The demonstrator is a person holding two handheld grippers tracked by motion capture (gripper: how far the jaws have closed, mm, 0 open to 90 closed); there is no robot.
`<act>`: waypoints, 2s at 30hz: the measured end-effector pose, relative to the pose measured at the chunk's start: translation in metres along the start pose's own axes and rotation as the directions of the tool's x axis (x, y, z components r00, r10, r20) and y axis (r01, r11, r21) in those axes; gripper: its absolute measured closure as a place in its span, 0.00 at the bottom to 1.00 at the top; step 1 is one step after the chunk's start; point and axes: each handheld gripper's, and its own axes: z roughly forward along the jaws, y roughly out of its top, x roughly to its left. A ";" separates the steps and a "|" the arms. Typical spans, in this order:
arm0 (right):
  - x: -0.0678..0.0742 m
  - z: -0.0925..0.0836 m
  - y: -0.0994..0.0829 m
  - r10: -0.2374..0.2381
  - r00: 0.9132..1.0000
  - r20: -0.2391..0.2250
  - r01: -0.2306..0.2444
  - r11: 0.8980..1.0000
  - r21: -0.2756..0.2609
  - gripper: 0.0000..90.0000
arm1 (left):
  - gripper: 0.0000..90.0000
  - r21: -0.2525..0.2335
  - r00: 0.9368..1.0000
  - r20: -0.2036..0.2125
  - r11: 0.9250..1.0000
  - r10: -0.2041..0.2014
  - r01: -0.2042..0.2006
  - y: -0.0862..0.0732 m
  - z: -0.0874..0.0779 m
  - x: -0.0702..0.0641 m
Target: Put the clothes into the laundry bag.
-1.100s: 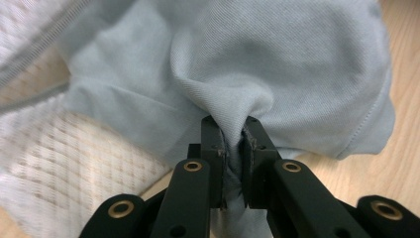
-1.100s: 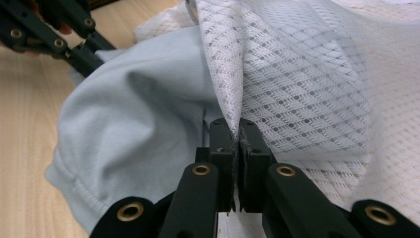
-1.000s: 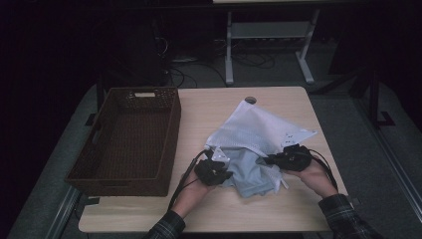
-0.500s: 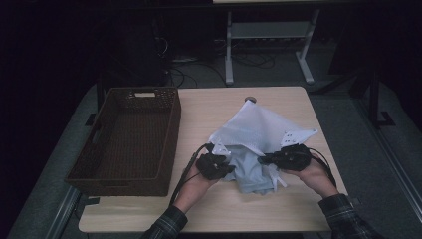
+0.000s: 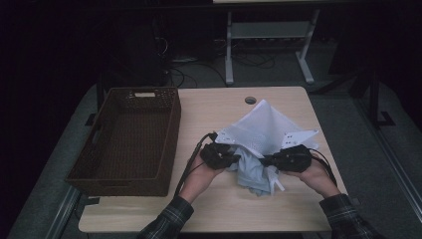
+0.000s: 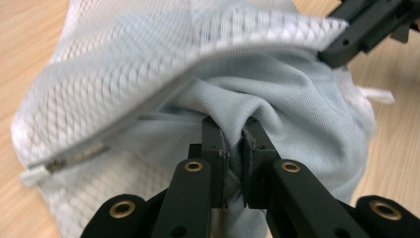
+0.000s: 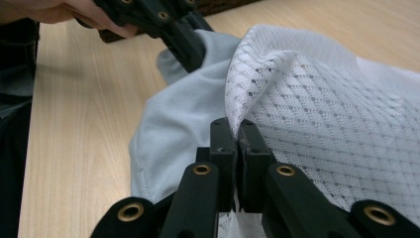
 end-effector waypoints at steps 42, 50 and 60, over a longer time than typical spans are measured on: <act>-0.004 -0.003 0.000 -0.005 1.000 -0.007 0.005 1.000 -0.024 0.97 | 0.49 -0.060 0.993 -0.079 0.995 -0.087 0.083 0.019 0.049 0.021; -0.004 -0.005 0.000 -0.001 1.000 -0.001 0.001 1.000 -0.025 0.97 | 0.45 -0.083 0.990 -0.106 0.993 -0.089 0.080 0.011 0.016 0.036; -0.004 -0.004 0.000 -0.001 1.000 -0.002 0.001 1.000 -0.026 0.97 | 0.51 0.014 0.980 -0.171 0.994 -0.104 0.108 0.017 0.045 0.085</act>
